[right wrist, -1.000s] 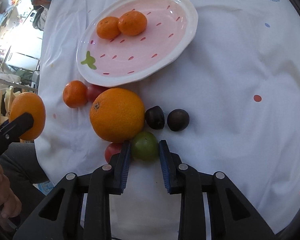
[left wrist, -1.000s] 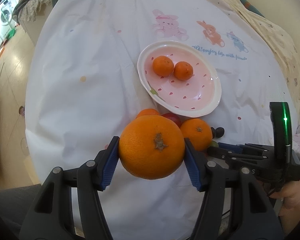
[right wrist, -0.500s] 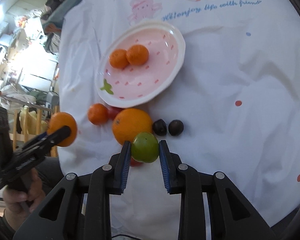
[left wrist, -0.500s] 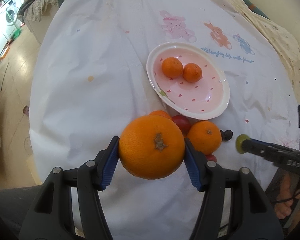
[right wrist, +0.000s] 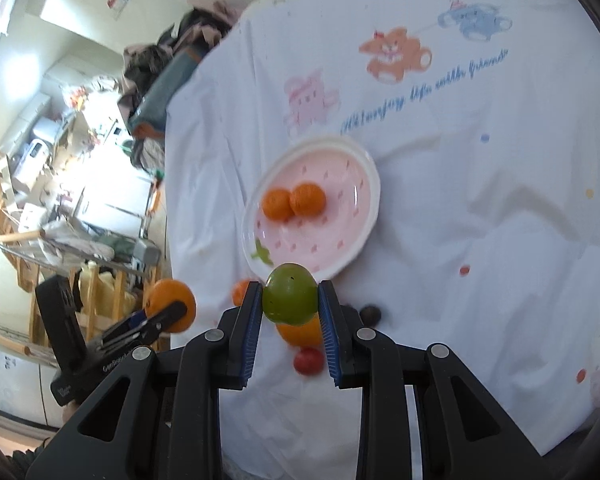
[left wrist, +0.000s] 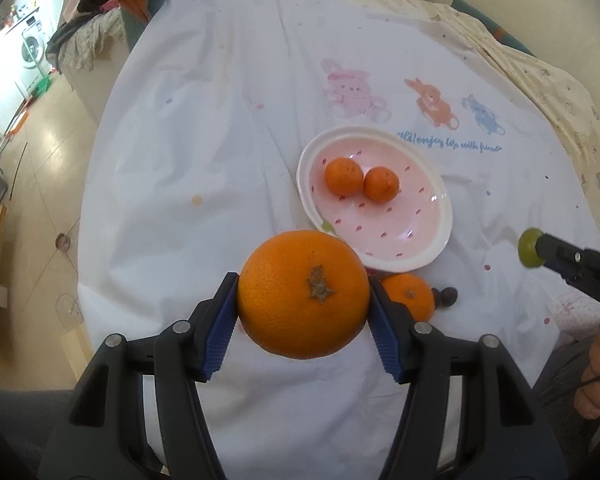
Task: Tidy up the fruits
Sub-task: 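Carry the orange and lime into the pink bowl and open both grippers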
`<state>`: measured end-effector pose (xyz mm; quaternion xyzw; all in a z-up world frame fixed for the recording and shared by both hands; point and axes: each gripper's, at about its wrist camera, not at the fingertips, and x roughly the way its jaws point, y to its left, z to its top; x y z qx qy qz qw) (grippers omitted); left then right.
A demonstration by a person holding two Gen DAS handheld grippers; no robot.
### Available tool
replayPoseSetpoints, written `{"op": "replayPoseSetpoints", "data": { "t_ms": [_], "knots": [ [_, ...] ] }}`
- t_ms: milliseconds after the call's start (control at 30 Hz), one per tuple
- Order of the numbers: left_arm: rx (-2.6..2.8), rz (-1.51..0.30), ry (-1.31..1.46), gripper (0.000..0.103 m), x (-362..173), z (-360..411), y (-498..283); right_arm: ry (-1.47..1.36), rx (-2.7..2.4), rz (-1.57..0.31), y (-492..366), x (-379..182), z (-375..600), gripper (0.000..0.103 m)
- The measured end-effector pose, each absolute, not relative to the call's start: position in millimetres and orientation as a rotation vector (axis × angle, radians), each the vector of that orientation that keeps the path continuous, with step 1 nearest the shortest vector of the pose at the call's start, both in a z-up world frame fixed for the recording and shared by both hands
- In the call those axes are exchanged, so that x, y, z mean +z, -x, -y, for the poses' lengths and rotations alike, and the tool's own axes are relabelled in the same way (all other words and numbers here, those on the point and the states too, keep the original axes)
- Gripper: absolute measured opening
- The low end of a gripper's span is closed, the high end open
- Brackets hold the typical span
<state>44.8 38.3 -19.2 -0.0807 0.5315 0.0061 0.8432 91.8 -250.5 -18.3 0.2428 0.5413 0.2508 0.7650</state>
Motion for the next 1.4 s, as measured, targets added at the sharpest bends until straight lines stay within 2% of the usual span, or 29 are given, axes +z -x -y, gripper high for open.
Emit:
{"op": "replayPoseSetpoints", "data": {
  "t_ms": [733, 967, 1400],
  "knots": [
    [-0.046, -1.076, 0.113, 0.057, 14.9, -17.2, -142.8, -0.49, 0.508, -1.134, -182.9, -0.6, 250.1, 0.03],
    [-0.045, -1.143, 0.127, 0.057, -21.4, -9.0, -160.5, -0.461, 0.508, -1.175, -217.3, -16.1, 235.9, 0.03],
    [-0.061, -1.297, 0.076, 0.058, -81.5, 6.1, -165.3, -0.384, 0.525, -1.309, -237.7, -80.8, 203.9, 0.03]
  ]
}}
